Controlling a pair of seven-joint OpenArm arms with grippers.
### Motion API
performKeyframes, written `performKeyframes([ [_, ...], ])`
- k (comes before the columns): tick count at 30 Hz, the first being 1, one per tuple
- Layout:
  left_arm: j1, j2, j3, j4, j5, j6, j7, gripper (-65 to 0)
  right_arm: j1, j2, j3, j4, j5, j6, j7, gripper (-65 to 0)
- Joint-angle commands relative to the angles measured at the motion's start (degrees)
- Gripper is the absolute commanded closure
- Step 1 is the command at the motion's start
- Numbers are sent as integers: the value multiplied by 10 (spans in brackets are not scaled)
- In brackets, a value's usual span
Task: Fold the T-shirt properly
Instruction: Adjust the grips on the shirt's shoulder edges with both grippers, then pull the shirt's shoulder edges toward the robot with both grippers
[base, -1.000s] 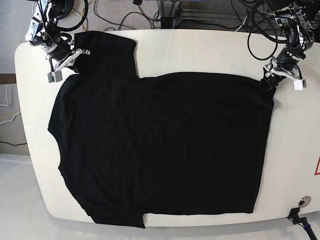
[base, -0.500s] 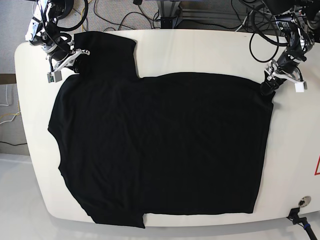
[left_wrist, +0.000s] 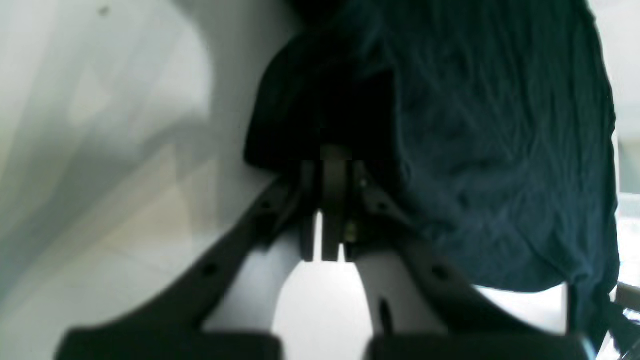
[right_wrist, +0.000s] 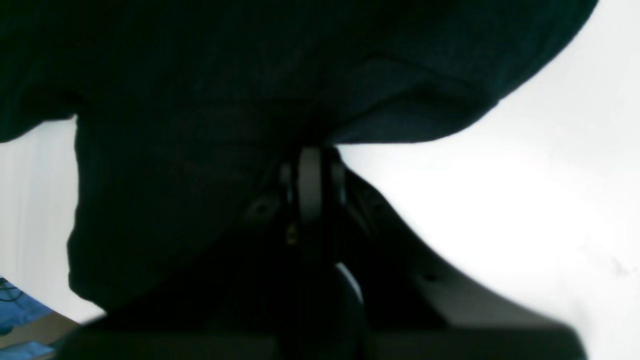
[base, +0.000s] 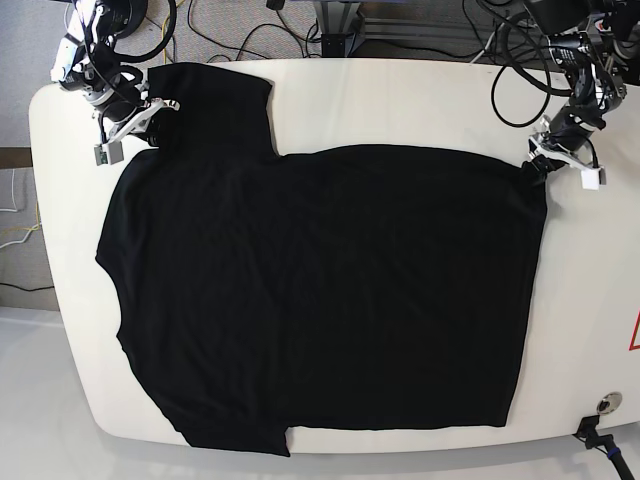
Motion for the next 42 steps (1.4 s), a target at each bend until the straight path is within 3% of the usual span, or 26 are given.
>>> performKeyframes([
  [1, 7, -1, 2, -6, 32, 22, 25, 0, -3, 6, 3, 2, -3, 2, -9, 0],
  [9, 9, -3, -19, 30, 12, 21, 29, 0, 3, 8, 11, 24, -5, 6, -10, 0],
  [10, 1, -6, -12, 23, -2, 3, -2, 0, 1, 9, 17, 16, 10, 5, -8, 0],
  [19, 46, -9, -28, 69, -12, -22, -7, 0, -46, 30, 78, 69, 75, 16, -18, 0],
  [30, 131, 0, -73, 197, -23, -30, -3, 0, -124, 16, 165, 135, 76, 32, -13, 0],
  [39, 191, 9, -105, 265, -49, -36, -8, 0, -152, 8, 183, 146, 77, 33, -12, 0],
  [42, 179, 9, -93, 246, -42, -31, 1, -106, -134, 9, 176, 146, 74, 42, -2, 0],
])
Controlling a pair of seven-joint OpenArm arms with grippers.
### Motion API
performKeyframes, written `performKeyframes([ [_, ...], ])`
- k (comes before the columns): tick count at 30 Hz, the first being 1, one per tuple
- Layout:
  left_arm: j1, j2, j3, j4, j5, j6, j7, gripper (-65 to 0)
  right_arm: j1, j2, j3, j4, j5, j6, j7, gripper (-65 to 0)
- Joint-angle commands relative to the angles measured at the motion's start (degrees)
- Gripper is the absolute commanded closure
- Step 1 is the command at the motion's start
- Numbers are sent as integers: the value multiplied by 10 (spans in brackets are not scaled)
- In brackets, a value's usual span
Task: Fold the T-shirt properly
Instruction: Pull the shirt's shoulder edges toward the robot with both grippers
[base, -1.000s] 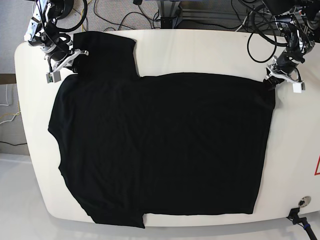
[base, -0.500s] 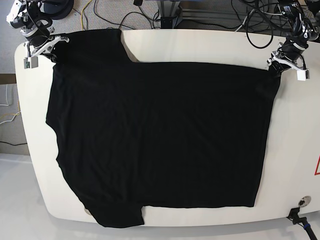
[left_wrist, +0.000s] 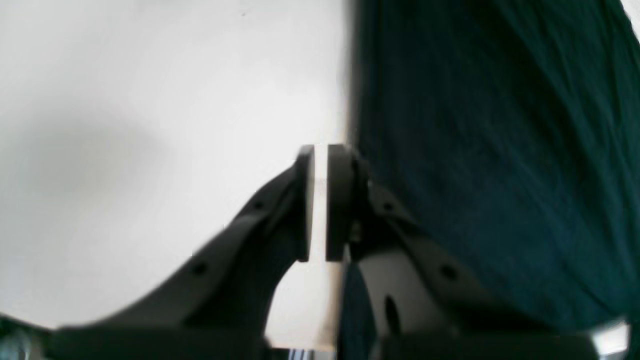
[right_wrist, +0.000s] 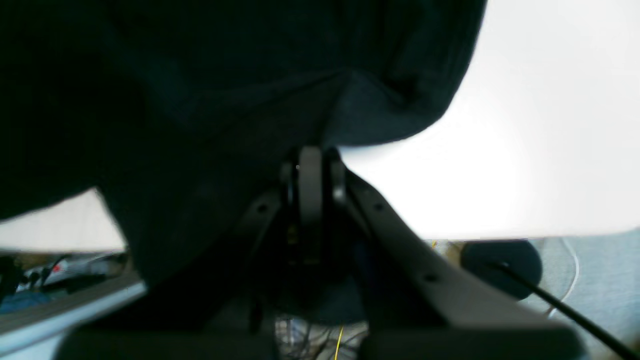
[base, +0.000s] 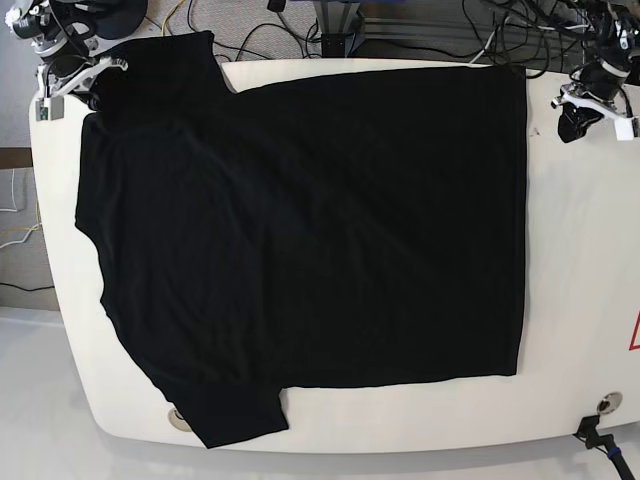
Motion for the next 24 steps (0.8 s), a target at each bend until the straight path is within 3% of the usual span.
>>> performKeyframes([
  [1, 6, -9, 9, 11, -18, -13, 1, -125, 4, 10, 1, 11, 14, 10, 25, 0],
  [12, 18, -11, 50, 36, -45, -20, 13, -149, 15, 11, -3, 8, 13, 8, 27, 0],
  [13, 26, -10, 46, 23, -9, -11, 20, -143, 34, 0, -12, 4, 4, 3, 25, -15],
  [16, 40, -31, 33, 32, -5, -11, 20, -144, 42, 0, -11, 4, 4, 5, 25, -15],
  [24, 40, -33, 31, 42, -5, -12, 20, -144, 42, 0, -11, 4, 4, 5, 25, -15],
])
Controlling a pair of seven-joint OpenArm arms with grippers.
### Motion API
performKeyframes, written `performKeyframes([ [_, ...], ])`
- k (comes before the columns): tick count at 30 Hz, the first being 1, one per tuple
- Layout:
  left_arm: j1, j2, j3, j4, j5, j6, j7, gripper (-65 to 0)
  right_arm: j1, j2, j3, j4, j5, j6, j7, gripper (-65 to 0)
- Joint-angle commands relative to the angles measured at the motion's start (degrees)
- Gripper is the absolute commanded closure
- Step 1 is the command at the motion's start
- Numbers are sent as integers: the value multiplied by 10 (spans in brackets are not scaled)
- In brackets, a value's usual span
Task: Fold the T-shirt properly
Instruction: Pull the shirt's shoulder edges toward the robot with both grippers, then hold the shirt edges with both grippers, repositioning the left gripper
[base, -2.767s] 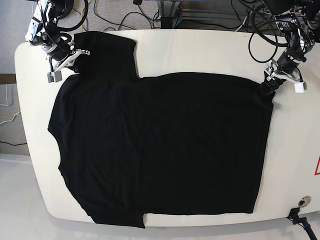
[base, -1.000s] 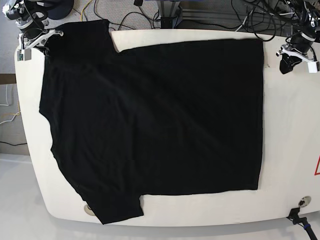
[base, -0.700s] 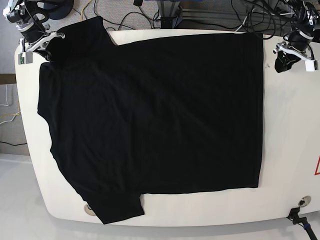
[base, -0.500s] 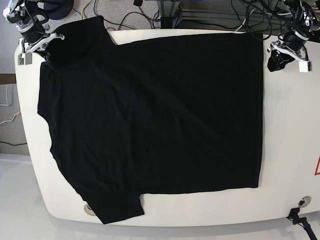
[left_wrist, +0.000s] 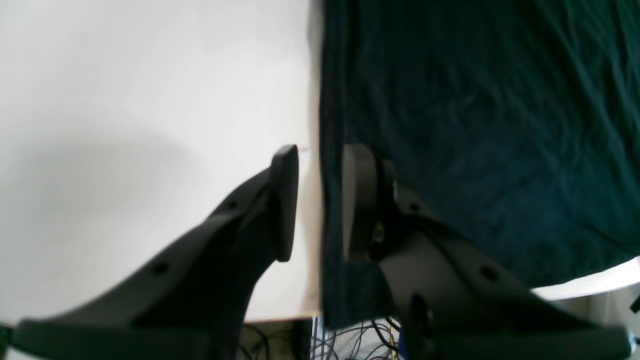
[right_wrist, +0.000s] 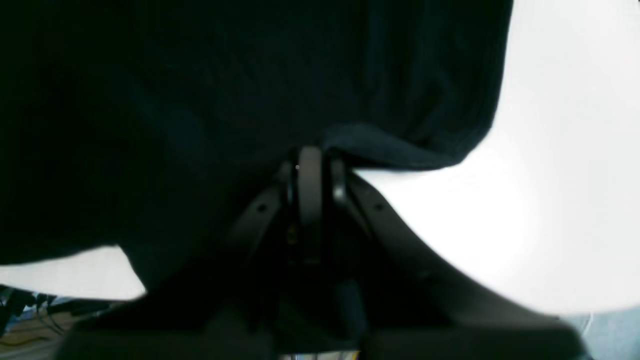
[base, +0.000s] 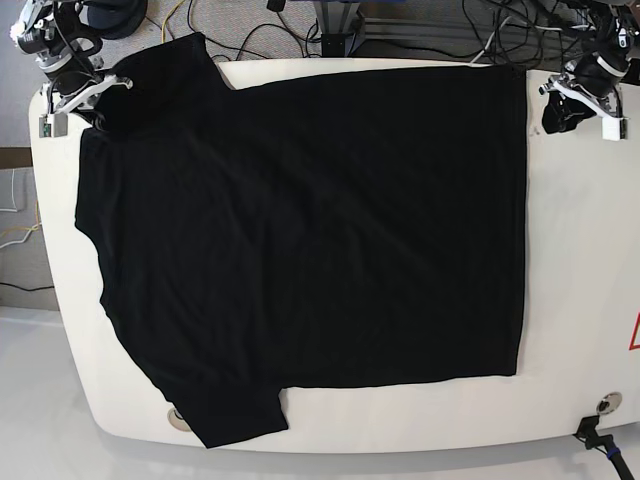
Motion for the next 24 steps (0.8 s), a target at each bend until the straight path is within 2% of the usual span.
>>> performKeyframes([
  [1, 4, -9, -6, 9, -5, 1, -10, -146, 0, 10, 3, 9, 14, 3, 16, -15],
  [4, 7, -8, -6, 9, -5, 0, -10, -150, 0, 10, 3, 9, 14, 2, 16, -15],
  [6, 8, -8, -6, 9, -7, -1, -9, -215, 2, 10, 3, 9, 14, 2, 16, -15],
  [9, 14, -8, -6, 9, -9, -1, -9, -360, 2, 10, 3, 9, 14, 2, 16, -15],
  [10, 18, -8, -6, 9, -10, -7, -9, -382, 2, 10, 3, 9, 14, 2, 16, -15],
  [13, 32, -8, -6, 16, -21, -45, -9, -389, 2, 10, 3, 9, 13, 2, 16, -15],
  [15, 48, -8, -6, 25, -25, -55, -9, -389, 3, 10, 3, 9, 13, 2, 16, -15],
  [18, 76, -4, -6, 37, -25, -56, -9, -389, 3, 9, 3, 9, 13, 2, 16, -15],
  [24, 113, 26, -7, 33, -22, -57, -10, -389, 3, 9, 2, 9, 13, 3, 16, -15],
])
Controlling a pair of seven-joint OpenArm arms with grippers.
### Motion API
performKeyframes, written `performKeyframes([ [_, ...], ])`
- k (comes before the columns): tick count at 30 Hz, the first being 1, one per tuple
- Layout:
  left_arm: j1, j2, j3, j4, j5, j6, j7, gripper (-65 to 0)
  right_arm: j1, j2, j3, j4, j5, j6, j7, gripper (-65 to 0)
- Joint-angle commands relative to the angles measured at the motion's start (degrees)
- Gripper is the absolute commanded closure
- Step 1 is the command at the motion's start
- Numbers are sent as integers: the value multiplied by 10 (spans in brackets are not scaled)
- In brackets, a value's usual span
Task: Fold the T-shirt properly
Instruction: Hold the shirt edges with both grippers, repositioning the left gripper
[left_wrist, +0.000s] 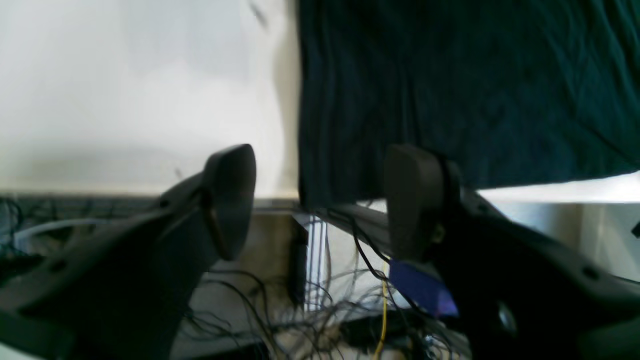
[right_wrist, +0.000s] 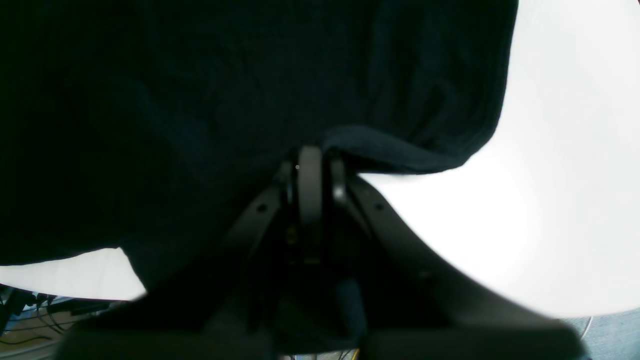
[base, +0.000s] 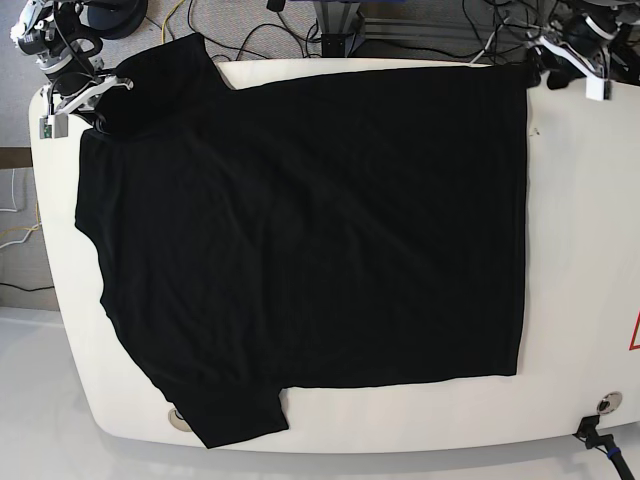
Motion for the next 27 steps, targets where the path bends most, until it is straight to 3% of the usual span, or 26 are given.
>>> performKeyframes([
  [1, 9, 3, -5, 6, -7, -4, -10, -389, -2, 8, 4, 9, 9, 3, 14, -15],
  [8, 6, 17, -1, 5, 30, -4, -10, -389, -2, 8, 4, 9, 9, 3, 14, -16],
  [27, 5, 16, 26, -38, 26, -5, -11, -389, -2, 8, 4, 9, 9, 3, 14, -16],
])
